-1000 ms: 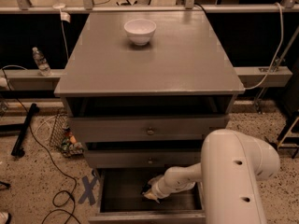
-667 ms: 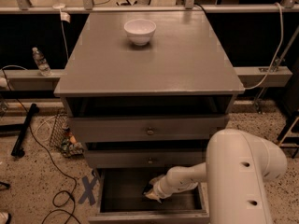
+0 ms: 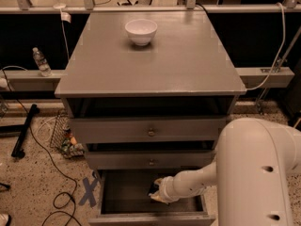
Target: Pick rxbar blueberry from bottom drawer and place on counter
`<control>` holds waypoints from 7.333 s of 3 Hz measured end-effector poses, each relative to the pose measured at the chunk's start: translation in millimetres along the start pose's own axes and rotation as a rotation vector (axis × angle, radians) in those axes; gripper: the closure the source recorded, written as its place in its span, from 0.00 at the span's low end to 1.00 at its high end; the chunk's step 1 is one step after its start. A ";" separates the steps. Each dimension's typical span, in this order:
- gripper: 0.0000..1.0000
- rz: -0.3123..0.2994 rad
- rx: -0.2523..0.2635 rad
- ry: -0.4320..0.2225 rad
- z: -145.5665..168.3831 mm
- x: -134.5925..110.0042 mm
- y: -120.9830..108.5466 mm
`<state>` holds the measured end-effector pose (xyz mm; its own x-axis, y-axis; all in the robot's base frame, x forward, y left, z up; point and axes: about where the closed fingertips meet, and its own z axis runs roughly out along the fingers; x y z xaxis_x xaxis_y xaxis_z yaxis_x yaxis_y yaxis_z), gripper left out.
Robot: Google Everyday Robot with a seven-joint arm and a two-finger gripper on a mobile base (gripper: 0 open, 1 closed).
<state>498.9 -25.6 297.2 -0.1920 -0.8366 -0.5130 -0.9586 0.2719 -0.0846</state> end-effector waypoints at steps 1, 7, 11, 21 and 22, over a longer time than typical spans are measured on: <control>1.00 -0.079 0.021 -0.025 -45.2 -14.7 8.5; 1.00 -0.343 0.024 -0.216 -141.4 -97.0 -18.5; 1.00 -0.469 0.084 -0.332 -261.3 -140.4 -20.8; 1.00 -0.834 0.213 -0.153 -534.0 -244.4 -147.3; 1.00 -0.855 0.186 -0.099 -542.7 -250.9 -179.9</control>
Offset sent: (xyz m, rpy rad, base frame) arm -0.0126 -0.0049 0.0358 -0.0005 -0.0524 0.0523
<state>605.4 -122.7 904.7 0.6031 -0.7465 -0.2811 -0.7143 -0.3484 -0.6070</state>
